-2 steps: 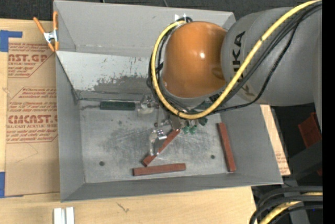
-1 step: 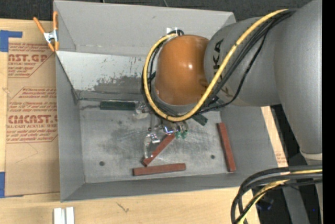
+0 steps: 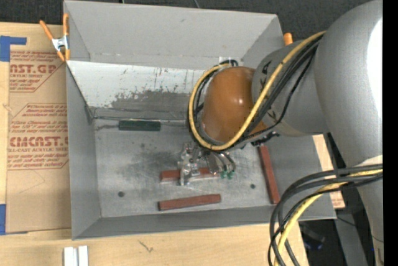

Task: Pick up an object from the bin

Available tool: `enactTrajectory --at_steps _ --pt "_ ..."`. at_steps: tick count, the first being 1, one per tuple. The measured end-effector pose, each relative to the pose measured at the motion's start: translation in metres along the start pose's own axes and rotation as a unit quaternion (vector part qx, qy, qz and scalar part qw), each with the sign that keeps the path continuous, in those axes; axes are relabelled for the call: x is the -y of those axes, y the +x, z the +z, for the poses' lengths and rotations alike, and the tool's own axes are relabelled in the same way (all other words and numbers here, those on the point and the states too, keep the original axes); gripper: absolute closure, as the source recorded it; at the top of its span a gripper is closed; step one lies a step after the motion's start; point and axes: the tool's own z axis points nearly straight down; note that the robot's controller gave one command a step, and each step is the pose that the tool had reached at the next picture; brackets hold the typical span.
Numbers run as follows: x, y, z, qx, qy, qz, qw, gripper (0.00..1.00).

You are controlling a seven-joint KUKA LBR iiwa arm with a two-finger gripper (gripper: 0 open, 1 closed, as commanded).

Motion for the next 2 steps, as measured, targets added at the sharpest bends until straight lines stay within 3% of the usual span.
enactTrajectory --at_steps 1,2 --pt "0.000 0.000 0.000 0.0000 0.000 0.000 1.0000 1.00" --pt "0.004 0.008 -0.149 -0.0011 0.001 -0.016 0.9999 1.00"
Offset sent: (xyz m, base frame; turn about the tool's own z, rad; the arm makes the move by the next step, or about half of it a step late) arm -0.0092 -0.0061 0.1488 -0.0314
